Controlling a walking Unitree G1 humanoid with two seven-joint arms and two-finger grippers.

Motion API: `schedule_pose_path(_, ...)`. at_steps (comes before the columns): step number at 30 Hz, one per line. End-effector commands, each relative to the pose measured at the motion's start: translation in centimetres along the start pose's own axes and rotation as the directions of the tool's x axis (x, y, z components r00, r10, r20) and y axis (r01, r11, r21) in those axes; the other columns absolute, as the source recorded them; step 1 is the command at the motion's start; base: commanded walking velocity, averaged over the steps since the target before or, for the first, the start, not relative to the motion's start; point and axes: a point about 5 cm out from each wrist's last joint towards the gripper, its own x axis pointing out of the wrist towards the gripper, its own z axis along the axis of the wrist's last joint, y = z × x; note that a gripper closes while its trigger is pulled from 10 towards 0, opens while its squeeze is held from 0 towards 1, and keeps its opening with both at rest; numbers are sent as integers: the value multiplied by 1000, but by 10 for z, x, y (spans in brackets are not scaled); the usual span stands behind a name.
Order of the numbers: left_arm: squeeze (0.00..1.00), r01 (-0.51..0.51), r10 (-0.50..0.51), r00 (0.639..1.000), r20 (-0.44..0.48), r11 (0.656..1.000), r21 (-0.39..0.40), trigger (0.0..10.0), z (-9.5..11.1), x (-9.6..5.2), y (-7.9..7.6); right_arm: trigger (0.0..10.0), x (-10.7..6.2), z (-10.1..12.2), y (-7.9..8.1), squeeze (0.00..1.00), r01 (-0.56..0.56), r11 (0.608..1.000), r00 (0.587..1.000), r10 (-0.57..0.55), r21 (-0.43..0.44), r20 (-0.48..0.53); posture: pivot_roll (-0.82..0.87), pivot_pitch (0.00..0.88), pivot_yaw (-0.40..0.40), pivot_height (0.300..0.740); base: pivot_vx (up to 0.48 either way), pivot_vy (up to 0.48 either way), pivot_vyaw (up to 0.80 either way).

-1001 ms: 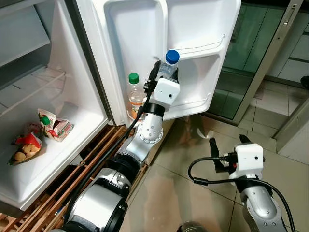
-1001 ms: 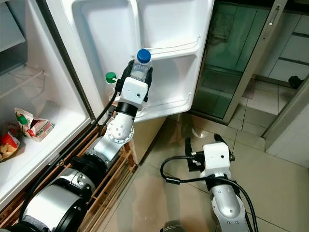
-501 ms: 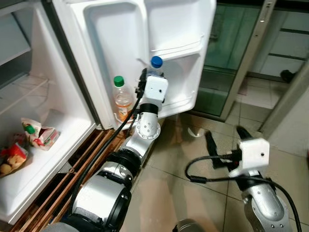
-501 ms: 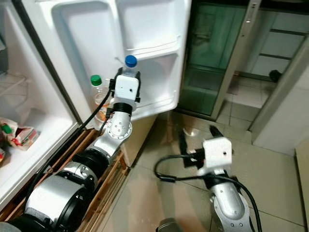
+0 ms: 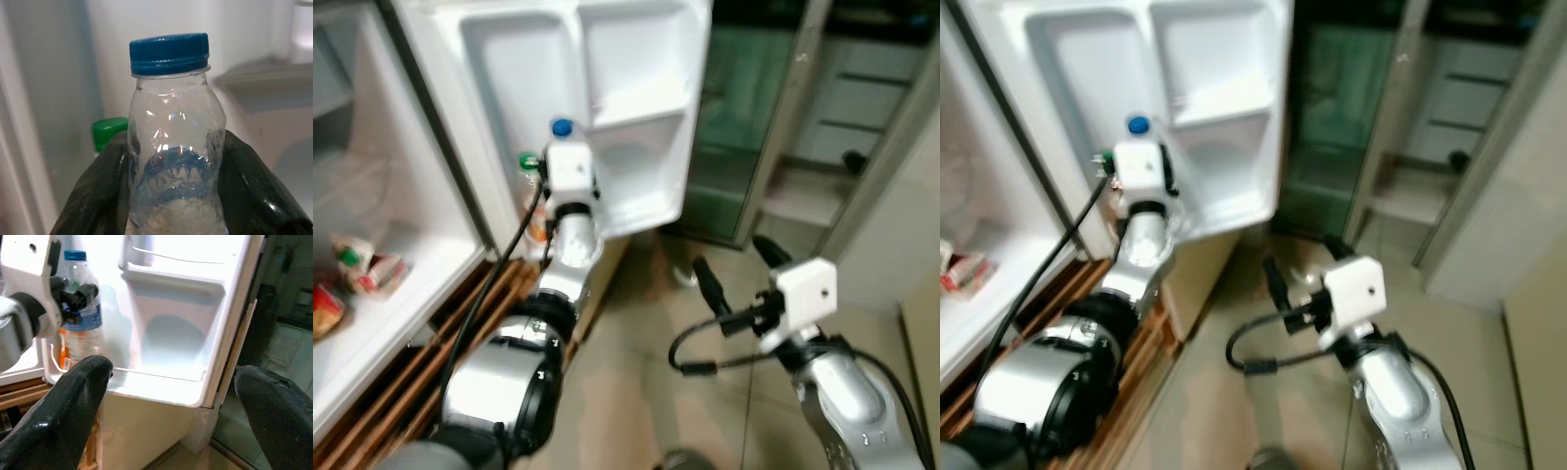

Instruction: Restocking fridge

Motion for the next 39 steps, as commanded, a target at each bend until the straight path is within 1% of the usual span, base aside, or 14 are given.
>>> schedule_pose_path(1,0,-86,84,996,31,995,49,10000,1,8,20,10000,-2,-3,2,20,-17,1000,1000,18,18,-16,-435,0,21,740,0,0,0)
schedule_pose_path(6,0,-112,111,994,24,993,43,10000,5,13,22,10000,0,-3,0,24,-34,999,999,34,10,-25,-436,0,5,740,0,0,0)
schedule_pose_path(10,0,-107,107,994,14,994,20,10000,9,15,15,10000,0,-3,-2,20,-36,999,999,36,3,-32,-439,0,3,740,0,0,0)
schedule_pose_path(11,0,-107,107,994,-14,994,1,10000,9,15,11,10000,0,-2,-3,24,-36,999,999,36,1,-36,-443,0,5,740,0,0,0)
schedule_pose_path(13,0,-117,115,991,-64,992,-34,10000,7,15,9,10000,-1,-2,-3,20,-36,999,999,36,0,-37,-443,0,5,740,0,0,0)
schedule_pose_path(14,0,-117,115,991,-64,992,-34,10000,7,15,9,10000,-1,-2,-3,20,-36,999,999,36,0,-37,-443,0,5,740,0,0,0)
schedule_pose_path(15,0,-131,124,987,-106,989,-63,10000,5,15,8,10000,-1,-2,-2,20,-36,999,999,36,0,-37,-445,0,5,740,0,0,0)
schedule_pose_path(18,0,-138,130,985,-112,988,-73,10000,8,17,6,10000,-2,-1,-1,20,-38,999,999,38,0,-37,-451,0,3,740,0,0,0)
schedule_pose_path(20,0,-138,133,989,-68,988,-70,10000,19,21,1,10000,-2,-1,0,16,-39,999,998,39,1,-40,-455,0,3,740,0,0,0)
schedule_pose_path(23,0,-103,104,992,69,994,-25,10000,42,26,-8,10000,-3,-3,0,20,-36,999,998,36,-7,-46,-458,0,4,740,0,0,0)
schedule_pose_path(27,0,-76,73,984,162,997,10,10000,52,25,-14,10000,-5,-8,0,24,-27,1000,998,26,-7,-54,-458,0,8,740,0,0,0)
schedule_pose_path(35,0,-104,95,975,201,994,35,10000,57,26,-14,10000,-8,-10,-1,16,-15,1000,998,14,-15,-56,-460,0,16,740,0,0,0)
schedule_pose_path(37,0,-99,87,973,213,994,46,10000,59,25,-18,10000,-8,-10,-1,20,-12,1000,998,11,-18,-57,-464,0,19,740,0,0,0)
schedule_pose_path(39,0,-96,75,973,220,991,89,10000,59,20,-27,10000,-9,-10,-2,24,-7,1000,998,5,-29,-57,-503,0,15,740,0,0,0)
